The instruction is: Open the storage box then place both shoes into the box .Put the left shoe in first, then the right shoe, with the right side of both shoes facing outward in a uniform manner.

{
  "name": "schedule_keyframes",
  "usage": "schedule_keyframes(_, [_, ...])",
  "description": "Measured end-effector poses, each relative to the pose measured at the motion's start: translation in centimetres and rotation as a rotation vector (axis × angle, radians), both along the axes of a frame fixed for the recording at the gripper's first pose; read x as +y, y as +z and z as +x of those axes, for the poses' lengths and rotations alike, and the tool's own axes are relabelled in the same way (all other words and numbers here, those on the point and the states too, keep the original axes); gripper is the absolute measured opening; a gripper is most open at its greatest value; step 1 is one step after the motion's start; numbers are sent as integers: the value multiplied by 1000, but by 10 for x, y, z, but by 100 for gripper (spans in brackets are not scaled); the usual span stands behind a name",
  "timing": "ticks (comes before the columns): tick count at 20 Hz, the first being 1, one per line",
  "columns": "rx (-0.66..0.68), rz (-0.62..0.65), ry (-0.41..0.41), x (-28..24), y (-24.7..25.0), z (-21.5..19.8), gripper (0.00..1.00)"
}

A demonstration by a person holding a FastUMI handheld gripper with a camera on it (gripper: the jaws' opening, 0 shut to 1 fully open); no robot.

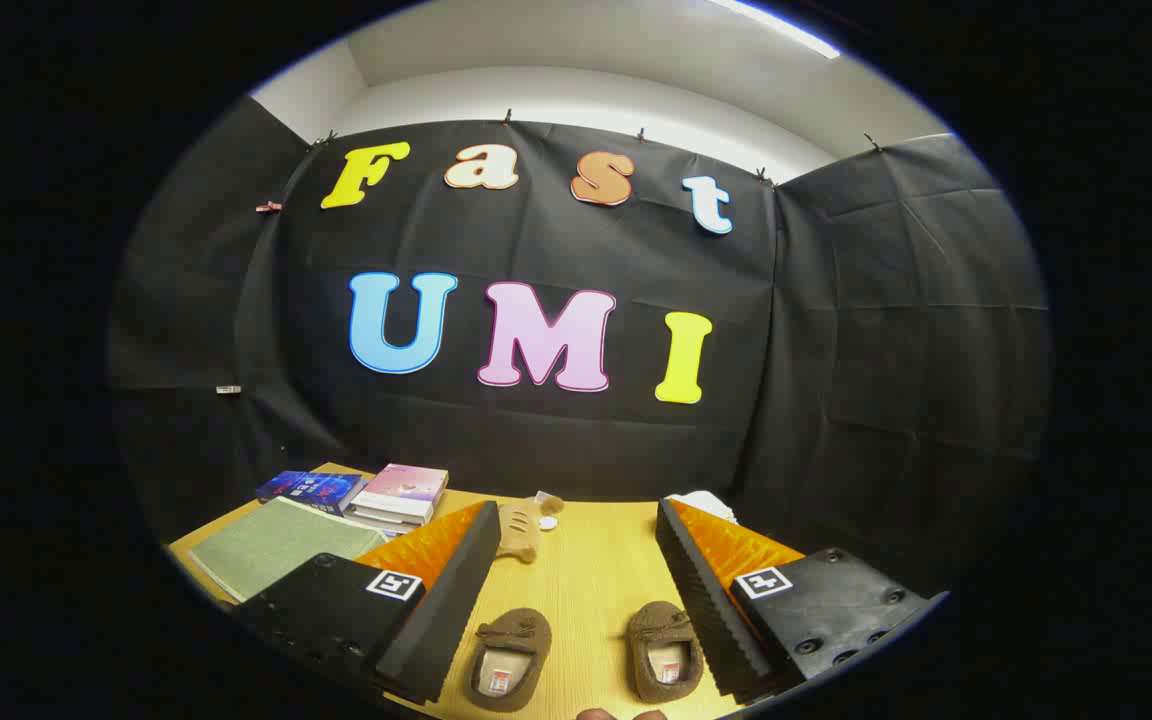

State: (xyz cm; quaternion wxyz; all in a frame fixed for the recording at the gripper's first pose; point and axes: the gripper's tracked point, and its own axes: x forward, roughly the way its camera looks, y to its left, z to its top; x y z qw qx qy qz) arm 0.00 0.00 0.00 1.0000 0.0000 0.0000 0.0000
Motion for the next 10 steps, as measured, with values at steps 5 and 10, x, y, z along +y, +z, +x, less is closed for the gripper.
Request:
schedule_keyframes(5, [13,-4,-7,4,-3,-1,98])
schedule_keyframes(10, [29,6,-1,12,-7,-2,98])
